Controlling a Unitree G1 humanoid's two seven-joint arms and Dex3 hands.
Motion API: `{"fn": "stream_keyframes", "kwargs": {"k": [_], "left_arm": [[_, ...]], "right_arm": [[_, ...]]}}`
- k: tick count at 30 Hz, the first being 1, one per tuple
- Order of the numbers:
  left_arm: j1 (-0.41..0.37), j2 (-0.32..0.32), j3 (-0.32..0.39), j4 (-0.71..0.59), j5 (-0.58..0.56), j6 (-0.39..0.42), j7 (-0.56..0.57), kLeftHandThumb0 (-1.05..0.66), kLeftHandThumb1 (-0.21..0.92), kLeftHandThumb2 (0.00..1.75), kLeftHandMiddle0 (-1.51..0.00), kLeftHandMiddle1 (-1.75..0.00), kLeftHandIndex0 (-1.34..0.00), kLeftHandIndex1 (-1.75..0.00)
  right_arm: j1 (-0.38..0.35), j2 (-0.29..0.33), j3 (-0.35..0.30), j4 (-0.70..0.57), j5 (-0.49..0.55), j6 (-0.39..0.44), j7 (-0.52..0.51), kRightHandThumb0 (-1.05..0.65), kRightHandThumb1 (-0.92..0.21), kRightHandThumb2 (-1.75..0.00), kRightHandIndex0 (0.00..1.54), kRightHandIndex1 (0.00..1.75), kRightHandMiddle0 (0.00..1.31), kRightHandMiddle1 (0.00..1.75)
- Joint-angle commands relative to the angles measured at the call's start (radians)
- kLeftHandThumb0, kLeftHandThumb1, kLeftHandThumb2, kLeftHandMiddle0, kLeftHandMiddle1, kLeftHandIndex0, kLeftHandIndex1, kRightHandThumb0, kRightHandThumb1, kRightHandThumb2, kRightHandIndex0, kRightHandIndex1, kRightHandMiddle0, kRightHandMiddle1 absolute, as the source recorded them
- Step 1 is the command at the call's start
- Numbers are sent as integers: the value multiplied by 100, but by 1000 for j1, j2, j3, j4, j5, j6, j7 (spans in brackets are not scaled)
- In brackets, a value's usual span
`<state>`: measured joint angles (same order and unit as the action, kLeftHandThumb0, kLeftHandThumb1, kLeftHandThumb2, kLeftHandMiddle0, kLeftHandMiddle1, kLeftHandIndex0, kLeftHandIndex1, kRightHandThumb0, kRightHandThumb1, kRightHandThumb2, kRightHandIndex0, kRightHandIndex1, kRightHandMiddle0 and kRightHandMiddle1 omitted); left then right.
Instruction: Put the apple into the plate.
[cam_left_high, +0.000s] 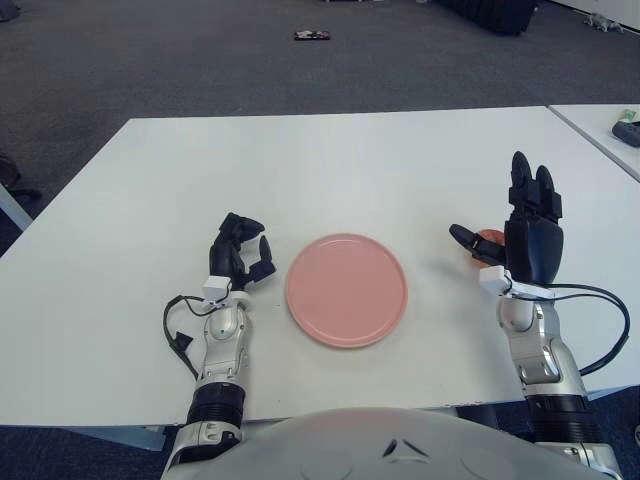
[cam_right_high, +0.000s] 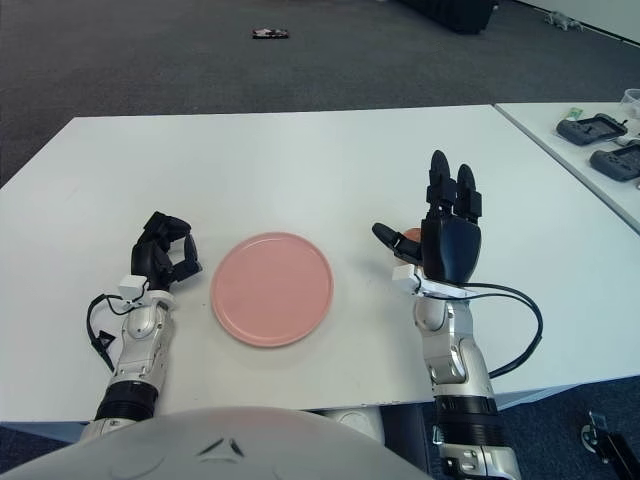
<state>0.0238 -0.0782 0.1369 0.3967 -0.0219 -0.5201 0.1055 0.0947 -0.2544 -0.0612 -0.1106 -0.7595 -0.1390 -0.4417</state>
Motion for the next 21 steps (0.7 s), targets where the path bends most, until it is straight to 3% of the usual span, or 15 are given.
{"fn": "stream_keyframes", "kwargs": {"k": [1,10,14,21], "left_arm": [[36,-7,-2,26,0,-4,6,-48,33,131,-108,-175,-60,-175],[35,-4,1,34,-12,-15,-6,-48,33,131,-107,-175,-60,-175],[38,-3,-1,33,-13,-24,-8,-47,34,131,-107,-175,-60,-175],[43,-2,-3,19,-2,-15,1,-48,33,131,-107,-175,-60,-175]], "right_arm": [[0,-17,1,-38,10,36,48,-91,-36,-84,0,0,0,0],[30,-37,16,-148,64,204,332,-92,-39,-83,0,0,0,0],[21,-79,30,-96,34,240,388,-96,-40,-82,0,0,0,0],[17,-135,75,-151,-17,367,564,-103,-50,-73,0,0,0,0]]}}
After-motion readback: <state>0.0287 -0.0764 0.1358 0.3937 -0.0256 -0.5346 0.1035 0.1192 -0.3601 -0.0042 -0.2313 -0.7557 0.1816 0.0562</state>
